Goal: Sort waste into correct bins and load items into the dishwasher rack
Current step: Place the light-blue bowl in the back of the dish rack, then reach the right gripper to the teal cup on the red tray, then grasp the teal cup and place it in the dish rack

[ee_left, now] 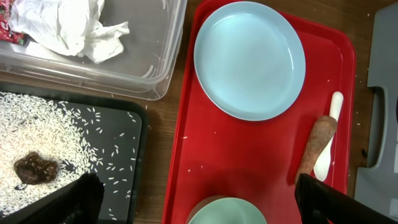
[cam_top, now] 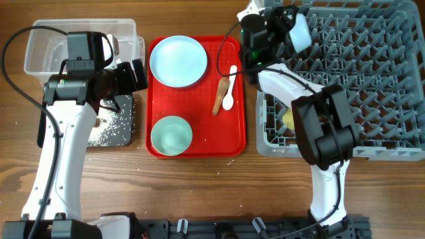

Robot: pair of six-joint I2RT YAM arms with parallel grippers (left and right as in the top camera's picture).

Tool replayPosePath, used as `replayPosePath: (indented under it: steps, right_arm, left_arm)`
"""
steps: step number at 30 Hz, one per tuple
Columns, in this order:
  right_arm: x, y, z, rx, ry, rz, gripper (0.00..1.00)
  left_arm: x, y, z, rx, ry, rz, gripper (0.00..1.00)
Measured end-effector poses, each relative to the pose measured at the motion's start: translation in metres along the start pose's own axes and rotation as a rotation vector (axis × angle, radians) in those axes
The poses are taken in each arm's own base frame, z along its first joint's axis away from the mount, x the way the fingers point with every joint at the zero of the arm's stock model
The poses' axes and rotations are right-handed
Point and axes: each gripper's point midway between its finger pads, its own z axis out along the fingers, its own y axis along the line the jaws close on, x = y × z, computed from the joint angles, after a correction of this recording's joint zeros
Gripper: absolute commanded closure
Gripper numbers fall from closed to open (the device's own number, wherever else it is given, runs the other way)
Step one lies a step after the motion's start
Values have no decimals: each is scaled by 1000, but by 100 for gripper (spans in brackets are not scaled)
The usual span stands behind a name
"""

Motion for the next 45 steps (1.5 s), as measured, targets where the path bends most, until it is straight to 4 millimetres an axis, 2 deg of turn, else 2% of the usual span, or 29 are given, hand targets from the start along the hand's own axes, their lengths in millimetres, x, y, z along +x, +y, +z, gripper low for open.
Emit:
replayPosePath:
  steps: [3,4,7,8,11,12,15,17,18,19,22,25,26,27,31,34,35,36,42,45]
  right_arm:
    - [-16,1,-15,-12,-50,79,22]
    - [-22,-2,-20,-17,-70,127,18]
    - [-33,-22,-35,-42,-105,252,16]
    - [-39,-27,-48,-96,-130,305,16]
    - [-48,1,-87,-387,-179,388,15]
    - [-52,18,-106,-533,-189,451,0]
    - [-48,71,-161,-955,-124,546,0]
    - [-35,108,-223,-1322,46,621,0]
    - [-29,115,-244,-1419,130,647,9]
    - [-20,122,-265,-1507,233,660,10]
    - [-9,132,-309,-1635,483,755,14]
    - [5,153,-347,-1655,620,773,28]
    - [12,160,-368,-1666,650,742,35]
    - [19,165,-381,-1663,701,735,41]
    - [26,169,-384,-1638,786,769,56]
    - [32,189,-387,-1644,871,762,80]
    - [35,193,-386,-1648,894,756,90]
    - [36,194,-384,-1650,909,762,96]
    - [33,191,-377,-1676,903,771,96]
    - [23,162,-360,-1694,798,802,95]
  left_arm:
    - [0,0,0,0,0,0,0]
    - [0,0,0,0,0,0,0]
    - [0,0,0,0,1,0,0]
    - [0,0,0,0,0,0,0]
    - [0,0,0,0,1,0,0]
    - [0,0,0,0,0,0,0]
    - [0,0,0,0,-1,0,0]
    - [0,0,0,0,0,0,0]
    - [0,0,0,0,1,0,0]
    - [0,0,0,0,0,0,0]
    - [0,0,0,0,0,0,0]
    - [0,0,0,0,0,0,0]
    - [0,0,0,0,0,0,0]
    - [0,0,0,0,0,0,0]
    - [0,0,0,0,0,0,0]
    - [0,0,0,0,0,0,0]
    - [0,0,0,0,0,0,0]
    - [0,0,0,0,0,0,0]
    - [0,0,0,0,0,0,0]
    - [0,0,0,0,0,0,0]
